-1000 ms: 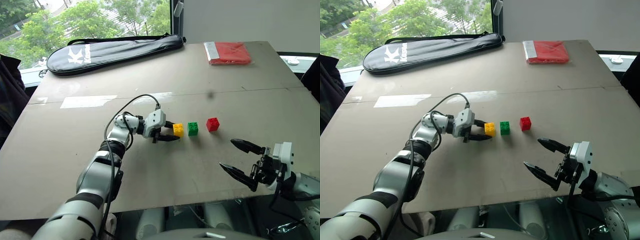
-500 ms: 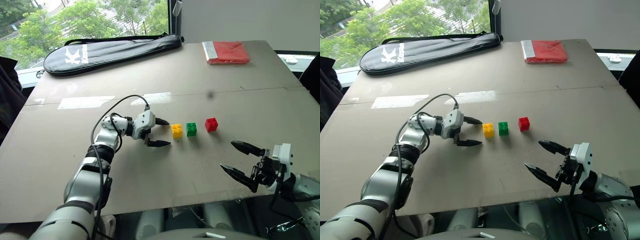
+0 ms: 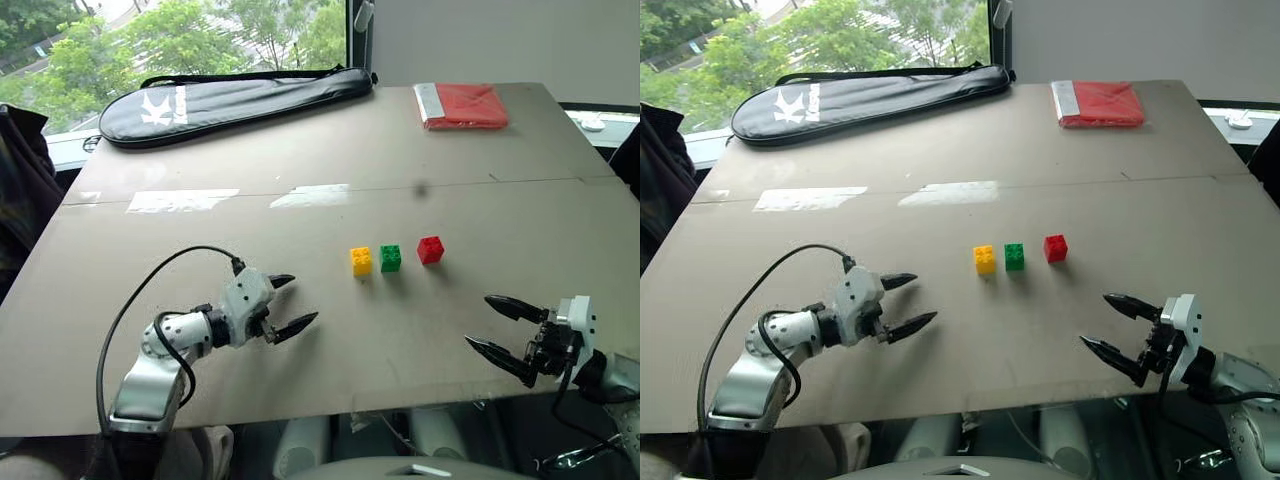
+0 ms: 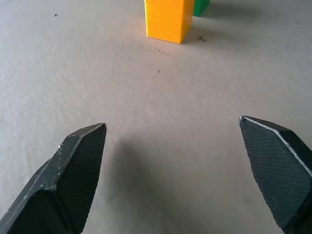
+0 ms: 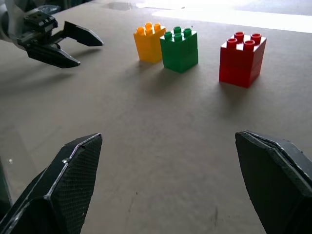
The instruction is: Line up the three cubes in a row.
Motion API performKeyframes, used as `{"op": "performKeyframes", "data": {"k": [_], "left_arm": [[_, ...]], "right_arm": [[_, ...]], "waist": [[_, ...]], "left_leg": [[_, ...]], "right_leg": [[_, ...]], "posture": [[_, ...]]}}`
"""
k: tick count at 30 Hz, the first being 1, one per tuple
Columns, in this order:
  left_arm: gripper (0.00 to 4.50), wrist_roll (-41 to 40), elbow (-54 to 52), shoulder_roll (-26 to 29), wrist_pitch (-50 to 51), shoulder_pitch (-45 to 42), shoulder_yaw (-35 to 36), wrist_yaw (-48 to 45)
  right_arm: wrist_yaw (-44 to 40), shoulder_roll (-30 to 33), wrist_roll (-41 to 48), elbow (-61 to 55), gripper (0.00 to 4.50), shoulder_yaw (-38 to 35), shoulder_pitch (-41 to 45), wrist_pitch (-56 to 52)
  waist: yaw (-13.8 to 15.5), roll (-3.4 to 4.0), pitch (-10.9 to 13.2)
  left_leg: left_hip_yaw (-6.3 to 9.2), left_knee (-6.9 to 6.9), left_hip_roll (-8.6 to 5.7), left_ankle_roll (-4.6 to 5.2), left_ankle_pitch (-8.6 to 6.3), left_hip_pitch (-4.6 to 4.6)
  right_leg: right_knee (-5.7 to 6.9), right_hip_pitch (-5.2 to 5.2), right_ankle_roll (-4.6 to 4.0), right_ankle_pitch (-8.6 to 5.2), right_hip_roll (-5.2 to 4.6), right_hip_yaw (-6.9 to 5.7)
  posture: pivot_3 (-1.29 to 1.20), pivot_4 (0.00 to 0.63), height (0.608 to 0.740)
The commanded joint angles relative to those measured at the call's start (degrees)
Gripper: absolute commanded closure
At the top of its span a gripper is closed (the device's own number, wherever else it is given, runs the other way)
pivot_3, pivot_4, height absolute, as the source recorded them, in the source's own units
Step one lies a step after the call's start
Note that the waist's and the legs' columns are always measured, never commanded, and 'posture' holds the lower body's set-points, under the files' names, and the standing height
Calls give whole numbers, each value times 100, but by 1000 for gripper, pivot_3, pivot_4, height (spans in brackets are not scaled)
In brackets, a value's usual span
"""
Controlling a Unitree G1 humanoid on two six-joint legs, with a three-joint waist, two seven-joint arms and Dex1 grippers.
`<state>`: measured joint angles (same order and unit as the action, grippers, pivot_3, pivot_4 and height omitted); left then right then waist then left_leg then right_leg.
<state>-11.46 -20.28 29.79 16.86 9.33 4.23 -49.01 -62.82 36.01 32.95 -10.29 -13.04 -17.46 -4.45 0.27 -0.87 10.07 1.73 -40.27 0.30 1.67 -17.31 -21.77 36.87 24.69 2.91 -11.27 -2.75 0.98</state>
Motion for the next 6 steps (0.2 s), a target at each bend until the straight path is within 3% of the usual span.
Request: {"op": "performKeyframes", "data": {"k": [1, 6], "left_arm": [[54, 34, -851, -258, 254, 761, 39, 700], [54, 16, -909, -609, 167, 1180, -258, 1121]], "right_arm": [[-157, 97, 71, 69, 0, -298, 35, 154], [-291, 72, -14, 376, 0, -282, 65, 263]], "waist": [[11, 4, -2], [42, 18, -11]], "left_leg": [[1, 0, 0, 0, 0, 0], [3, 0, 1, 0, 0, 8]], "right_leg": [[0, 0, 0, 0, 3, -1], [4, -6, -1, -1, 10, -6]], "posture": [[0, 150, 701], [0, 150, 701]]}}
